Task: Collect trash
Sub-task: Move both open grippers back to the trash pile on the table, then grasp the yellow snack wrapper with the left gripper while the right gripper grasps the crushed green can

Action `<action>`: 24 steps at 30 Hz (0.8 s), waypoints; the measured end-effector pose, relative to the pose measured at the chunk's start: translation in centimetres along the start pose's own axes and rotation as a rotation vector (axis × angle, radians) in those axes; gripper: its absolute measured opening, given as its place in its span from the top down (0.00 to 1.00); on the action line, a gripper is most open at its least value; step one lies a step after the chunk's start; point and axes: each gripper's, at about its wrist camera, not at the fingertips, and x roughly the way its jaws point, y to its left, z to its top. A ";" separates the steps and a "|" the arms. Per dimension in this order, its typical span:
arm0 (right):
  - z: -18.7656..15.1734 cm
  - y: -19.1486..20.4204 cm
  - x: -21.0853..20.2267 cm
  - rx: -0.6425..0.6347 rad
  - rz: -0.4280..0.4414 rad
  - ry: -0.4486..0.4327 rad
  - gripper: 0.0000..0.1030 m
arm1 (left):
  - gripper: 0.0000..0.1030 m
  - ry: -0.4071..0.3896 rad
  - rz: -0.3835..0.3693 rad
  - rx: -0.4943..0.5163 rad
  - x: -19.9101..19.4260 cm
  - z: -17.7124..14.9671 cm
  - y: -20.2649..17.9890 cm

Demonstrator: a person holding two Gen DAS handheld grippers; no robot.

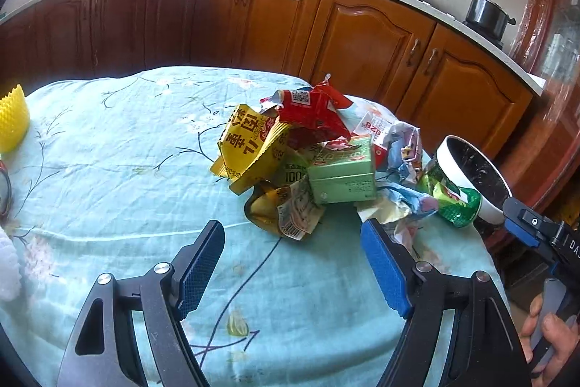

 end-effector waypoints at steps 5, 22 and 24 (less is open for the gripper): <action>0.8 0.7 1.5 -0.016 -0.036 0.004 0.17 | 0.33 0.073 -0.019 -0.045 2.5 1.1 1.5; 1.7 -0.9 5.6 0.075 -0.067 0.077 0.35 | 0.47 0.084 -0.040 -0.030 5.2 4.0 2.9; 1.8 -1.0 5.6 0.074 -0.067 0.074 0.38 | 0.45 0.084 -0.033 -0.035 4.8 3.7 3.3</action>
